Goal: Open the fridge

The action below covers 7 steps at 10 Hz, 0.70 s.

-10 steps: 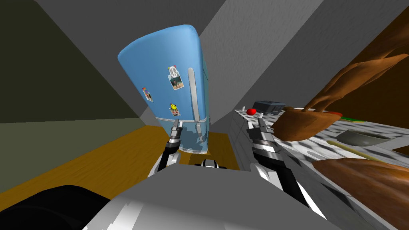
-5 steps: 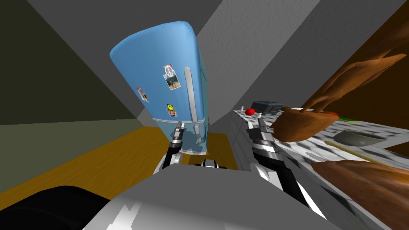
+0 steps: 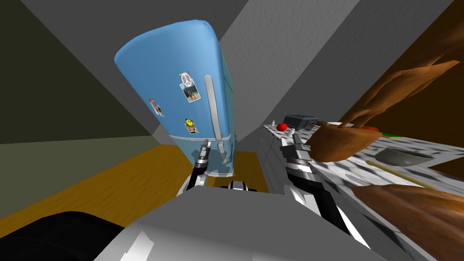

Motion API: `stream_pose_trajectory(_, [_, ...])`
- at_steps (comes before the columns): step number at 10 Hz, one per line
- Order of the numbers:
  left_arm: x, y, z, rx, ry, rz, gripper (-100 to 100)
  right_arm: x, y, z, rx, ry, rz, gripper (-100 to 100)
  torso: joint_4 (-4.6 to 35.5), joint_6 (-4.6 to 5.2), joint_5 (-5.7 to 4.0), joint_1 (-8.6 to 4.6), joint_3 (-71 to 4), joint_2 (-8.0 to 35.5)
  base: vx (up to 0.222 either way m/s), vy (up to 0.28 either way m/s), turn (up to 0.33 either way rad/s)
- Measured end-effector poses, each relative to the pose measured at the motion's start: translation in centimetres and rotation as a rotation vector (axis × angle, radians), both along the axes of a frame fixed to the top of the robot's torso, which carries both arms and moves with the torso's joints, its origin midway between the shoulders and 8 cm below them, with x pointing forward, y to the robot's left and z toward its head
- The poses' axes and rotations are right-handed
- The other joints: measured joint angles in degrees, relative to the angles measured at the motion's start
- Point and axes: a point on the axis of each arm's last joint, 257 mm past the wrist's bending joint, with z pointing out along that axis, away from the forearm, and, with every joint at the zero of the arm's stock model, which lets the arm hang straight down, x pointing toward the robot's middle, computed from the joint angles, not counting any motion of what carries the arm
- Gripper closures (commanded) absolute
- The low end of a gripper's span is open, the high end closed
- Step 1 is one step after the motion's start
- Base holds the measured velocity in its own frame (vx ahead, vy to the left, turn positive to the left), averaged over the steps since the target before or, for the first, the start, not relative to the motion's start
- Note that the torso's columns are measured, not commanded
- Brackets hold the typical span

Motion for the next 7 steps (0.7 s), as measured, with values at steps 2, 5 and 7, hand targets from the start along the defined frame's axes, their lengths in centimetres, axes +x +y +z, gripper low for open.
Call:
stream_pose_trajectory(2, [0.3,-0.2,-1.3,0.003,0.017,-0.001,-100,0.0,0.0,0.0,0.0,0.0,0.0,0,0.0,0.0,0.0,-0.02,0.0,0.0,0.036,-0.025,-0.028])
stream_pose_trajectory(5, [0.9,-0.5,-3.1,-0.003,0.04,-0.001,-100,0.0,0.0,0.0,0.0,0.0,0.0,0,0.0,0.0,-0.01,-0.05,0.0,0.0,0.037,-0.029,-0.032])
stream_pose_trajectory(7, [1.2,-0.8,-4.1,-0.012,0.055,0.0,-100,0.0,0.0,0.0,0.0,0.0,0.0,0,0.0,0.0,-0.01,-0.02,0.0,0.0,0.034,-0.025,-0.027])
